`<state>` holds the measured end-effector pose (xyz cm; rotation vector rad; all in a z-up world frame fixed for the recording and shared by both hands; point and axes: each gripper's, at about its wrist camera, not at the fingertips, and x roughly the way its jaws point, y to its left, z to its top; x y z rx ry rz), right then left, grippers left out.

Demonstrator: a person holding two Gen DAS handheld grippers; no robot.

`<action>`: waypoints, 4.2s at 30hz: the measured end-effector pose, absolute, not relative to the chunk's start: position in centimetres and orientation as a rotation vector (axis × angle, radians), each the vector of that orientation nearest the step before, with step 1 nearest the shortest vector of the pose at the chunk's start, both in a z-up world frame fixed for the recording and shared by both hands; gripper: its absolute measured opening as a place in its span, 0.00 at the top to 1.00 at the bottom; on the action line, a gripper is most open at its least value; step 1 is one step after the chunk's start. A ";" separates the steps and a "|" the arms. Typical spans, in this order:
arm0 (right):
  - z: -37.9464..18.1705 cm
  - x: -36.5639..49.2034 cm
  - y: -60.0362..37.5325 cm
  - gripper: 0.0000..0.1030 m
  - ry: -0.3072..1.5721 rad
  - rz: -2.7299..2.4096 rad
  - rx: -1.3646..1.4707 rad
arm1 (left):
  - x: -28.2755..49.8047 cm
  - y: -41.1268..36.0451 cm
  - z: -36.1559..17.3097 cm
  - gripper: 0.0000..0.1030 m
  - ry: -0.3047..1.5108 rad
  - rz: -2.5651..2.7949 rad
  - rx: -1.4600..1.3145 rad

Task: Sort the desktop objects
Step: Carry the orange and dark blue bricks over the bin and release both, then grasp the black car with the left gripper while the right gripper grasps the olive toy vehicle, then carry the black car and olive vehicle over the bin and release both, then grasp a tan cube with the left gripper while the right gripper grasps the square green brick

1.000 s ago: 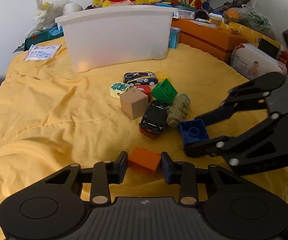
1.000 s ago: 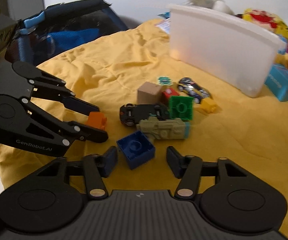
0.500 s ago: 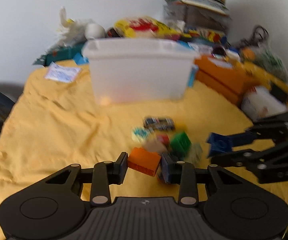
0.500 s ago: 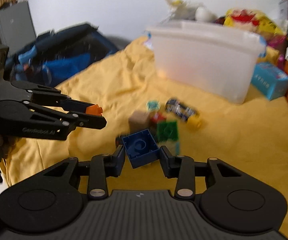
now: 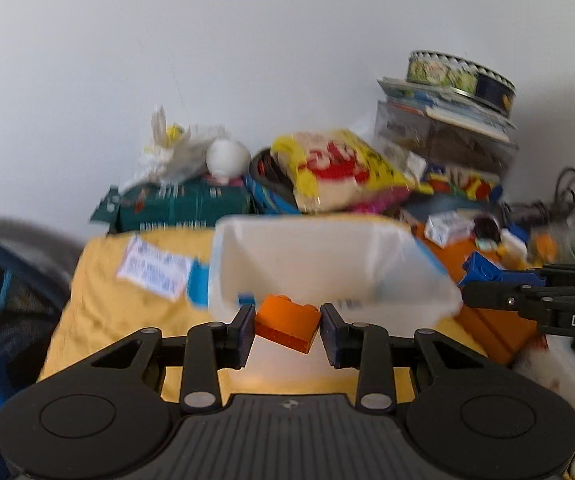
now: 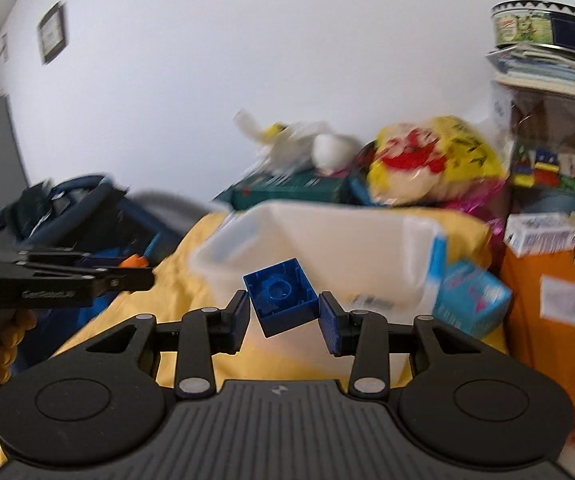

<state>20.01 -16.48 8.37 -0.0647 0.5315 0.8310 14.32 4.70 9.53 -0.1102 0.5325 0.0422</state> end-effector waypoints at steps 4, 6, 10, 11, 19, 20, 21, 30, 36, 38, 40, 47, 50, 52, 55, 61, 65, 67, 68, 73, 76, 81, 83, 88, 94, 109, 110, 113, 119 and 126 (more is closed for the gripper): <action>10.0 23.4 -15.7 0.60 0.525 0.787 -0.065 | 17.7 4.7 11.3 0.63 0.523 0.026 -0.073; 10.2 24.8 -15.3 0.60 0.535 0.772 -0.068 | 19.2 4.8 11.9 0.63 0.521 0.030 -0.060; 10.3 27.0 -14.5 0.60 0.551 0.748 -0.097 | 22.0 5.2 12.5 0.62 0.532 0.035 -0.072; 10.2 27.5 -14.3 0.60 0.558 0.742 -0.100 | 22.6 5.3 12.4 0.63 0.541 0.030 -0.073; 9.0 30.1 -12.3 0.42 0.601 0.710 -0.162 | 25.6 5.8 10.9 0.40 0.588 0.091 -0.035; 8.7 30.3 -12.1 0.34 0.606 0.704 -0.165 | 25.6 6.1 10.5 0.40 0.596 0.102 -0.037; 8.4 30.3 -12.1 0.35 0.607 0.708 -0.166 | 25.5 6.4 10.0 0.40 0.609 0.112 -0.046; 6.8 25.3 -14.7 0.35 0.580 0.754 -0.167 | 18.4 6.4 7.3 0.40 0.591 0.046 -0.013; 2.9 17.7 -16.8 0.32 0.621 0.822 -0.225 | 10.8 3.6 3.1 0.40 0.635 -0.035 -0.013; 0.9 15.5 -17.4 0.31 0.665 0.848 -0.252 | 8.7 2.6 1.2 0.40 0.674 -0.061 -0.014; -1.3 13.5 -17.7 0.27 0.707 0.866 -0.296 | 7.1 1.8 -0.4 0.40 0.714 -0.089 -0.024; -5.4 10.2 -16.4 0.26 0.758 0.919 -0.411 | 4.5 -1.0 -4.9 0.40 0.787 -0.156 0.027; -6.0 10.2 -15.4 0.27 0.756 0.936 -0.424 | 4.6 -1.1 -5.5 0.41 0.802 -0.162 0.012; -6.3 9.8 -14.9 0.28 0.742 0.942 -0.448 | 4.7 -1.3 -5.8 0.41 0.807 -0.148 0.021; -7.1 10.1 -14.3 0.33 0.746 0.954 -0.464 | 5.3 -1.2 -6.1 0.41 0.810 -0.151 0.013; -7.3 10.5 -14.9 0.36 0.734 0.957 -0.449 | 5.9 -1.7 -6.0 0.41 0.799 -0.162 0.015; -6.8 11.1 -17.1 0.36 0.735 0.889 -0.407 | 6.1 -2.7 -6.3 0.41 0.802 -0.181 0.024; -6.6 11.3 -18.3 0.36 0.749 0.864 -0.393 | 6.3 -3.2 -6.7 0.41 0.805 -0.183 0.038; -6.6 11.4 -19.0 0.36 0.759 0.849 -0.387 | 6.5 -3.4 -6.9 0.43 0.806 -0.183 0.049; -6.6 11.7 -20.8 0.36 0.785 0.810 -0.369 | 7.4 -3.8 -7.0 0.68 0.806 -0.183 0.078; -6.2 11.7 -21.3 0.36 0.782 0.799 -0.338 | 7.2 -3.6 -6.2 0.68 0.786 -0.191 0.081; -4.4 12.4 -20.9 0.36 0.743 0.805 -0.273 | 6.5 -2.1 -4.0 0.68 0.751 -0.153 0.019; -3.4 12.9 -20.5 0.36 0.718 0.807 -0.244 | 6.4 -1.3 -2.6 0.68 0.729 -0.125 -0.012; 0.0 14.9 -19.6 0.36 0.646 0.803 -0.154 | 7.9 0.9 1.7 0.68 0.650 -0.074 -0.058; 4.5 18.9 -18.3 0.36 0.566 0.785 -0.109 | 12.8 4.0 6.9 0.68 0.570 -0.012 -0.076; 9.5 28.6 -14.4 0.36 0.583 0.739 -0.110 | 23.6 7.1 11.7 0.68 0.582 0.055 -0.056; 9.5 28.9 -14.1 0.36 0.584 0.735 -0.113 | 24.0 7.1 11.8 0.68 0.587 0.057 -0.057; 9.3 29.7 -13.3 0.36 0.608 0.733 -0.114 | 25.3 7.0 11.9 0.67 0.608 0.056 -0.054; 7.9 31.4 -11.3 0.22 0.670 0.714 -0.171 | 27.2 6.7 10.3 0.26 0.691 0.108 -0.049; 7.3 29.8 -12.4 0.18 0.652 0.728 -0.187 | 23.6 6.4 8.2 0.27 0.687 0.085 -0.014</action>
